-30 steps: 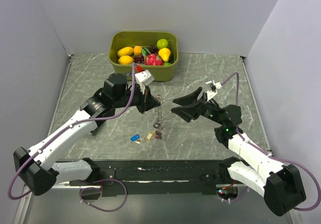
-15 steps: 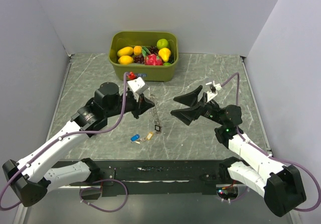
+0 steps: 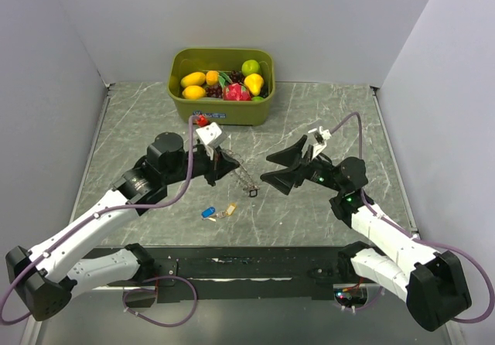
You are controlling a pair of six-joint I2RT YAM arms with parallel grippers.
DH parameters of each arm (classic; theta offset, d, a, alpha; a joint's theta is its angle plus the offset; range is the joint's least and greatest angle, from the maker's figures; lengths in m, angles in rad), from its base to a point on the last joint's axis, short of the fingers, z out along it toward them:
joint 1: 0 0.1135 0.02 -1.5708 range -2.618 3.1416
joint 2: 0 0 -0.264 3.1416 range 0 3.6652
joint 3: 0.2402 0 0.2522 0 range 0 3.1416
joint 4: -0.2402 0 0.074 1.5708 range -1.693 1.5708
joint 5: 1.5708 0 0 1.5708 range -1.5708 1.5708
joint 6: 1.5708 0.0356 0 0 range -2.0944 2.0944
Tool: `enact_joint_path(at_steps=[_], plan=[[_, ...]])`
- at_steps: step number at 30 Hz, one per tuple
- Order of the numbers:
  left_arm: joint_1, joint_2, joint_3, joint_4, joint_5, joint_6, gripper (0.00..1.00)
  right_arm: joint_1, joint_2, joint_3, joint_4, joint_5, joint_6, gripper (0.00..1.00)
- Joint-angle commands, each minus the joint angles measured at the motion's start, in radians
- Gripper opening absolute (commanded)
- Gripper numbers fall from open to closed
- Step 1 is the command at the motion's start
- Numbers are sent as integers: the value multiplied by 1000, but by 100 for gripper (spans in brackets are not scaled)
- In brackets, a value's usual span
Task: Put the keys on the keyring
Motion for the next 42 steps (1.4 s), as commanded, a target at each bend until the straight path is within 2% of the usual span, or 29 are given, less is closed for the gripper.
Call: enact_joint_path(at_steps=[1, 8, 14, 22, 27, 35, 40, 42], plan=[[1, 36, -27, 144, 74, -59, 1, -3, -35, -5, -98, -6, -89, 100], [38, 133, -49, 181, 100, -91, 1, -3, -55, -52, -189, 2, -134, 100], [115, 88, -73, 183, 102, -103, 1, -3, -74, -81, -240, 19, -169, 100], [268, 2, 23, 7, 63, -108, 1, 26, -3, -52, -279, 29, -234, 100], [375, -36, 57, -87, 60, -76, 1, 126, 102, 4, -341, 84, -312, 100], [567, -68, 52, -93, 160, -71, 1, 281, 344, 181, -456, 187, -384, 98], [671, -88, 28, -50, 214, -83, 1, 350, 494, 320, -534, 209, -445, 90], [728, -93, 11, -26, 250, -108, 1, 365, 558, 354, -562, 221, -462, 84]])
